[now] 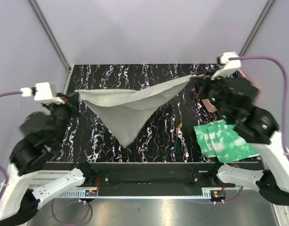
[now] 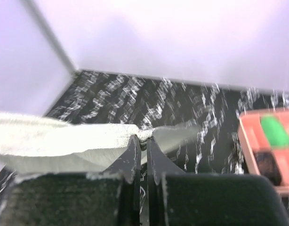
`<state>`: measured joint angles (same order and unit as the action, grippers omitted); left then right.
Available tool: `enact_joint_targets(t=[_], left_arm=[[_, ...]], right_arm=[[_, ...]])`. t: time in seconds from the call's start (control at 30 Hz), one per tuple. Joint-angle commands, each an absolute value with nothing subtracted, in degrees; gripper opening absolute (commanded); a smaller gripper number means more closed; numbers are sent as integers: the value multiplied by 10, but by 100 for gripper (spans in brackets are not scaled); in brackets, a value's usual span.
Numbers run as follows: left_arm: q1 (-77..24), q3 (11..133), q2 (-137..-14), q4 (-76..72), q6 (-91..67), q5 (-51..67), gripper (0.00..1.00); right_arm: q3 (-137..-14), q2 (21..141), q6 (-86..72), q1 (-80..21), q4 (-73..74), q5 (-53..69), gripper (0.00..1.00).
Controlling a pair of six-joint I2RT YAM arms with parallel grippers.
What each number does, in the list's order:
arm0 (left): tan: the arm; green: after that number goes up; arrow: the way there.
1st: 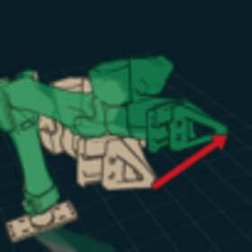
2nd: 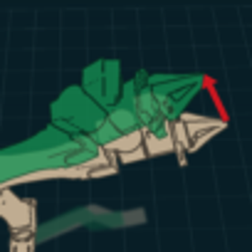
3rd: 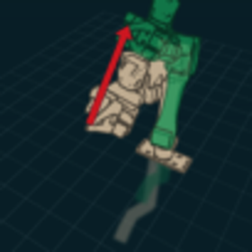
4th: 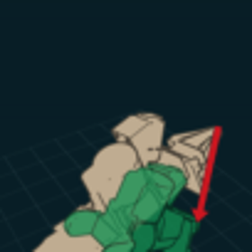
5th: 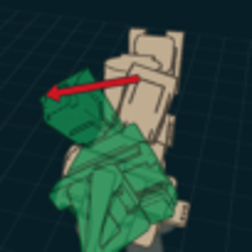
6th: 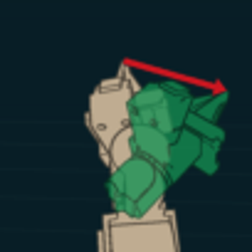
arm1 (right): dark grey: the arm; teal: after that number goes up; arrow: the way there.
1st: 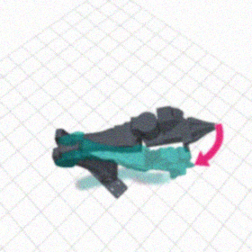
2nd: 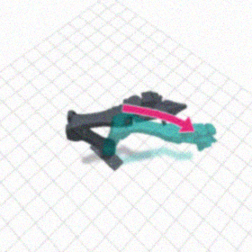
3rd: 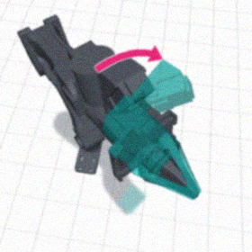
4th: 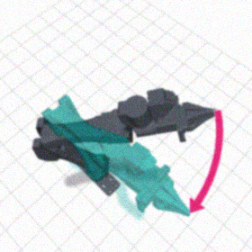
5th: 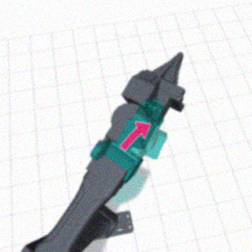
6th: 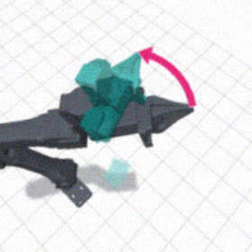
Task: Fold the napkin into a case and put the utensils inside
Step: Flatten out the crumpled napkin at the center of the board.
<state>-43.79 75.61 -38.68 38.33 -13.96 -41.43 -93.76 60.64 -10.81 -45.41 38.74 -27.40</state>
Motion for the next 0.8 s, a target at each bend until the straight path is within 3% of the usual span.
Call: enact_joint_targets(t=[0.0,0.1,0.2,0.27,0.4,0.57,0.7,0.77], left_arm=[[-435,823,-344,309,-5,-272,0],[-435,863,-343,338,10,-208,0],[-435,871,-330,349,6,-178,0],[-435,867,-324,345,2,-223,0],[-435,855,-357,363,-24,-297,0],[-435,880,-478,443,-72,-438,0],[-369,877,-549,427,-79,-481,0],[-292,860,-609,416,-111,-381,0]], right_arm=[[-988,555,33,-456,367,-124,0],[-996,520,34,-455,354,-15,0],[-1008,514,26,-455,359,-2,0],[-1021,526,16,-455,368,-38,0],[-1024,571,4,-455,377,-223,0],[-1011,665,-18,-440,378,-284,0],[-992,728,-76,-299,365,-150,0],[-992,784,-97,-263,350,-99,0]])
